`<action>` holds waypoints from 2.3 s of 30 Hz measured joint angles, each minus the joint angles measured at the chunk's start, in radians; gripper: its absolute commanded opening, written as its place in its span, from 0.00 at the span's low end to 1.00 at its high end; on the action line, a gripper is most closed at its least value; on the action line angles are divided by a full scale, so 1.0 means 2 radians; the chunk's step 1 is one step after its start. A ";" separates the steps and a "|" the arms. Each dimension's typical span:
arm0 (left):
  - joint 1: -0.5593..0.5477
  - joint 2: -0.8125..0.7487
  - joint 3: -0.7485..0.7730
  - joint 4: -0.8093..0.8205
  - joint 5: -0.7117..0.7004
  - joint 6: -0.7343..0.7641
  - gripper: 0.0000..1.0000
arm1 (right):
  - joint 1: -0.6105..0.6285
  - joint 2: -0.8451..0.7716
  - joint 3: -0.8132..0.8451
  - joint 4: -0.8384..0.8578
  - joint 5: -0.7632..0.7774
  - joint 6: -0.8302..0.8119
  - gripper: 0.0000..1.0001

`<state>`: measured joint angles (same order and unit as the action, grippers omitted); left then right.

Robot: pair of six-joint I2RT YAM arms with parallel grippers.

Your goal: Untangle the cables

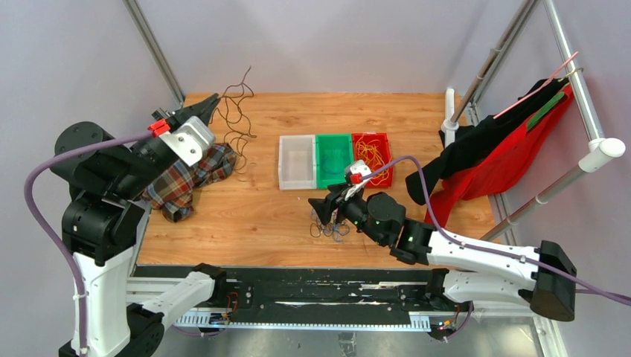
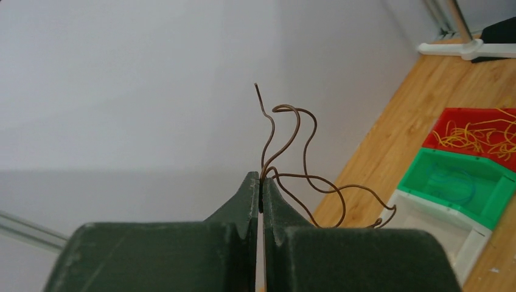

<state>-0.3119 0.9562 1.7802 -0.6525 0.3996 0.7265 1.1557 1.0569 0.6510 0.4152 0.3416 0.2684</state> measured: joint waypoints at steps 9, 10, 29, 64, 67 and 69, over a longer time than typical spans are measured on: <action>0.000 -0.012 -0.003 -0.021 0.044 0.000 0.00 | 0.000 -0.014 0.069 -0.060 -0.046 -0.048 0.66; 0.000 -0.013 -0.003 -0.022 0.046 0.000 0.00 | 0.000 -0.008 0.082 -0.058 -0.056 -0.051 0.66; 0.000 -0.027 -0.012 -0.044 0.062 -0.007 0.00 | 0.038 0.228 0.277 0.067 -0.145 -0.073 0.46; 0.000 -0.071 -0.063 -0.045 0.073 -0.055 0.00 | 0.035 0.151 0.142 0.121 -0.041 -0.077 0.57; 0.000 -0.076 -0.078 -0.045 0.074 -0.055 0.00 | 0.035 0.120 0.153 0.096 -0.045 -0.100 0.59; 0.000 -0.077 -0.085 -0.046 0.074 -0.055 0.00 | 0.034 0.105 0.170 0.076 -0.056 -0.120 0.59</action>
<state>-0.3119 0.8013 1.6104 -0.7437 0.5472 0.6159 1.2228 1.2675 0.9916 0.5671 0.2295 0.0277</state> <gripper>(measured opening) 0.020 0.585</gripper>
